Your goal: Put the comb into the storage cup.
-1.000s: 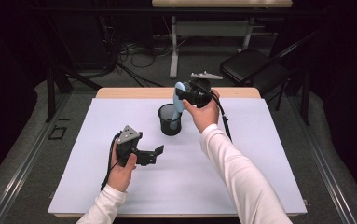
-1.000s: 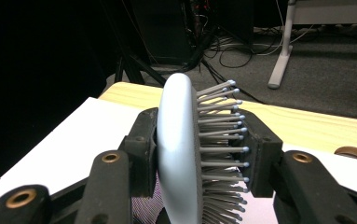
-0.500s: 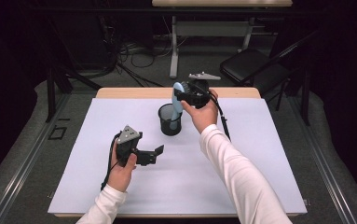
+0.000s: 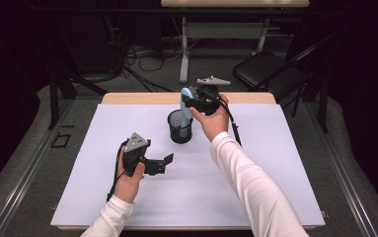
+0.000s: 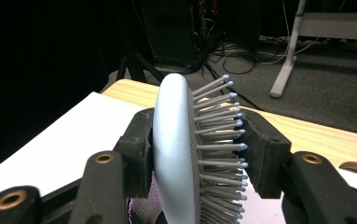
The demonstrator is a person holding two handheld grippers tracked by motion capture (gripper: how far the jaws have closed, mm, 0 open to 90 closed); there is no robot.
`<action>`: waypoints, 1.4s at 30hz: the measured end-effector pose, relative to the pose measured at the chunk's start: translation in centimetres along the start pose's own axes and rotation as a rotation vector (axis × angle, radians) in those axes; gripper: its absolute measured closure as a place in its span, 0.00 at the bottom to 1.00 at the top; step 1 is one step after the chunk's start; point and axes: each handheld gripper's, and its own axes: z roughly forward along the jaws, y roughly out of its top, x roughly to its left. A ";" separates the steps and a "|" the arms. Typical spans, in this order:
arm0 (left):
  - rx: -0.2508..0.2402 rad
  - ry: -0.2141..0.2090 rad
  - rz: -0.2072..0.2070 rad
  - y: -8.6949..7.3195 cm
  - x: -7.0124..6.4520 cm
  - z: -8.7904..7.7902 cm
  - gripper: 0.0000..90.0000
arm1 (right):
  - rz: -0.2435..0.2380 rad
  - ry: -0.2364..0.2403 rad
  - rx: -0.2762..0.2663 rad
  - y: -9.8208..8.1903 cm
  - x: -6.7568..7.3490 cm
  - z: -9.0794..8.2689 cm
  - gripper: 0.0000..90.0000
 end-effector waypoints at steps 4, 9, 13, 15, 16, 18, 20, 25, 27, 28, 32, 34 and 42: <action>0.000 -0.001 0.000 0.0 0.0 0.0 0.01 | 0.001 0.001 -0.001 0.0 0.1 0.1 0.54; -0.001 -0.001 -0.001 0.0 0.0 0.0 0.01 | -0.004 0.000 0.002 0.0 0.1 0.1 0.54; 0.000 0.000 0.000 0.0 0.0 0.0 0.01 | -0.001 0.004 0.003 0.1 0.1 0.1 0.53; 0.001 0.000 0.001 0.0 0.0 0.0 0.01 | -0.002 0.005 0.002 0.1 0.2 0.1 0.53; 0.000 0.000 0.000 0.0 0.0 0.0 0.01 | -0.002 0.005 0.002 0.1 0.2 0.1 0.53; -0.001 0.000 0.000 0.0 0.0 0.0 0.01 | -0.002 0.003 -0.001 0.1 0.2 0.1 0.53; -0.003 0.000 -0.002 0.0 0.1 0.0 0.01 | 0.002 0.005 -0.005 0.1 0.2 0.0 0.51; -0.002 -0.002 -0.003 0.0 0.1 0.1 0.01 | 0.001 0.009 -0.014 0.3 0.3 -0.1 0.47; 0.001 -0.001 -0.004 0.1 0.1 0.1 0.01 | 0.004 0.010 -0.015 0.3 0.3 -0.1 0.45; 0.000 -0.003 -0.003 0.1 0.1 0.1 0.01 | 0.001 0.009 -0.019 0.3 0.4 -0.1 0.45; -0.001 -0.001 -0.004 0.1 0.2 0.2 0.01 | 0.004 0.008 -0.024 0.3 0.5 -0.1 0.43; -0.002 -0.001 -0.006 0.1 0.3 0.2 0.01 | 0.001 0.005 -0.026 0.3 0.5 -0.1 0.43; -0.002 -0.002 -0.011 0.1 0.3 0.3 0.01 | 0.000 0.000 -0.027 0.4 0.5 -0.2 0.39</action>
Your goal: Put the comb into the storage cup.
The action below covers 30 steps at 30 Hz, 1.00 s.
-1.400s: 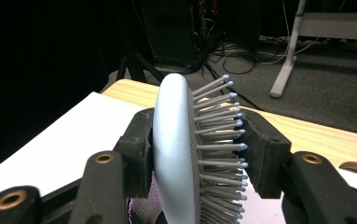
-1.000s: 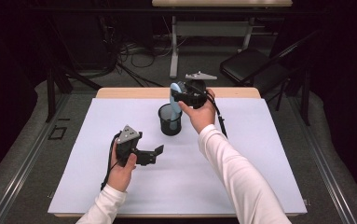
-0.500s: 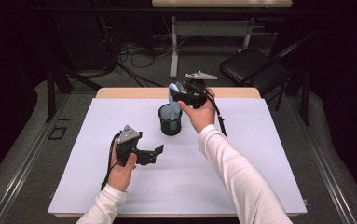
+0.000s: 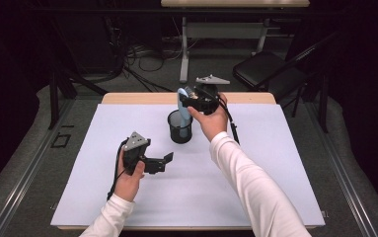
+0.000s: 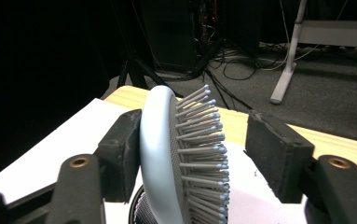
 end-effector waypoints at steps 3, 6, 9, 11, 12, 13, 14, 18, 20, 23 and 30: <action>0.000 0.000 -0.002 0.0 0.0 0.0 0.01 | 0.017 0.011 0.002 0.0 -0.1 0.0 0.35; -0.001 0.000 0.001 0.0 0.0 -0.1 0.01 | 0.010 0.011 -0.011 0.0 0.0 -0.1 0.32; 0.001 0.002 -0.002 -0.1 0.0 -0.2 0.01 | 0.009 0.014 -0.017 0.0 0.1 -0.1 0.31; 0.002 0.004 -0.002 -0.1 0.1 -0.2 0.01 | 0.009 0.015 -0.021 0.0 0.1 -0.1 0.31; 0.002 0.006 -0.004 -0.1 0.1 -0.3 0.01 | 0.009 0.015 -0.020 0.0 0.1 -0.1 0.30; 0.002 0.008 -0.004 -0.1 0.1 -0.3 0.01 | 0.005 0.010 -0.021 0.0 0.1 -0.1 0.30; 0.002 0.010 -0.004 -0.1 0.1 -0.3 0.01 | 0.000 0.006 -0.024 0.0 0.1 -0.1 0.29; 0.004 0.010 -0.003 -0.1 0.1 -0.3 0.01 | -0.003 0.010 -0.022 0.1 0.2 -0.2 0.29; 0.002 0.011 -0.004 -0.1 0.1 -0.4 0.01 | 0.001 0.016 -0.020 0.1 0.2 -0.3 0.28; -0.005 0.011 -0.003 -0.1 0.1 -0.5 0.01 | -0.002 0.016 -0.021 0.1 0.3 -0.5 0.27; -0.004 0.009 -0.004 -0.1 0.1 -0.5 0.01 | -0.007 0.017 -0.019 0.3 0.5 -1.0 0.26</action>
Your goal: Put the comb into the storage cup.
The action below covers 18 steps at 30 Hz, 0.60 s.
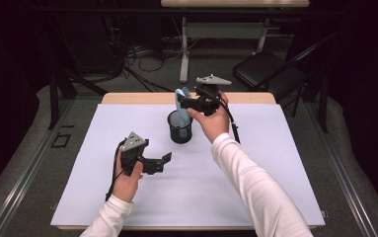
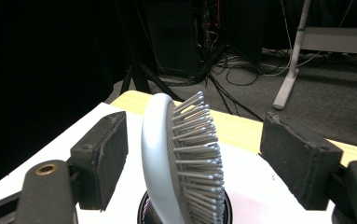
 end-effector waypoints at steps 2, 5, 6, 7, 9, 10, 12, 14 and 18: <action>0.001 0.000 0.000 0.0 0.0 0.0 0.01 | -0.001 0.000 0.003 0.0 0.0 -0.2 0.26; 0.000 0.000 -0.002 0.0 0.0 0.0 0.01 | -0.003 -0.004 0.005 0.1 0.1 -0.4 0.24; 0.000 0.000 -0.001 0.0 0.0 0.0 0.01 | -0.005 -0.002 0.003 0.1 0.1 -0.5 0.24; 0.000 0.001 -0.001 0.0 0.0 0.0 0.01 | -0.009 -0.003 0.001 0.1 0.1 -0.5 0.24; -0.002 0.000 -0.003 0.0 0.0 -0.1 0.01 | -0.003 -0.002 0.008 0.1 0.2 -0.7 0.23; -0.002 0.000 -0.003 0.0 0.0 -0.1 0.01 | -0.008 -0.005 0.010 0.1 0.2 -0.7 0.22; -0.002 0.000 -0.002 0.1 0.1 -0.1 0.01 | -0.012 -0.008 0.018 0.1 0.2 -0.9 0.21; -0.003 0.001 -0.003 0.1 0.1 -0.1 0.01 | -0.019 -0.012 0.033 0.1 0.2 -1.0 0.18; -0.002 0.001 -0.002 0.1 0.2 -0.1 0.01 | -0.029 -0.023 0.059 0.2 0.1 -1.3 0.16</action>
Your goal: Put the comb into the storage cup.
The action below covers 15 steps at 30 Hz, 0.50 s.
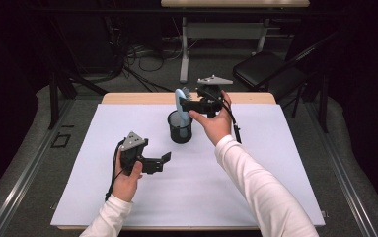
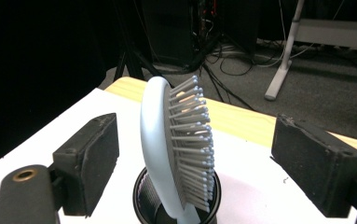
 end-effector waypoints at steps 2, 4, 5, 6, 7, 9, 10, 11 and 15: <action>0.001 0.000 -0.001 0.0 0.0 0.0 0.01 | -0.003 -0.003 0.011 0.0 -0.1 -0.2 0.15; 0.002 0.000 -0.001 0.0 0.0 0.0 0.01 | -0.008 0.000 0.018 0.1 -0.1 -0.4 0.13; 0.003 0.000 -0.001 0.0 0.0 0.0 0.01 | -0.008 0.003 0.023 0.1 -0.2 -0.5 0.12; 0.001 -0.001 -0.002 0.0 0.0 0.0 0.01 | -0.008 0.006 0.027 0.1 -0.2 -0.6 0.10; 0.000 0.000 -0.003 0.0 0.0 0.0 0.01 | -0.007 0.005 0.030 0.1 -0.1 -0.7 0.08; -0.001 -0.002 -0.006 0.0 0.0 0.0 0.01 | -0.007 0.009 0.034 0.2 -0.2 -0.9 0.07; -0.001 -0.002 -0.007 0.0 0.0 -0.1 0.01 | -0.007 0.011 0.035 0.2 -0.2 -0.9 0.06; -0.003 -0.002 -0.007 0.1 0.0 -0.1 0.01 | -0.006 0.015 0.035 0.2 -0.2 -1.0 0.04; -0.004 -0.002 -0.005 0.1 0.1 -0.2 0.01 | -0.011 0.021 0.052 0.1 -0.1 -1.1 0.01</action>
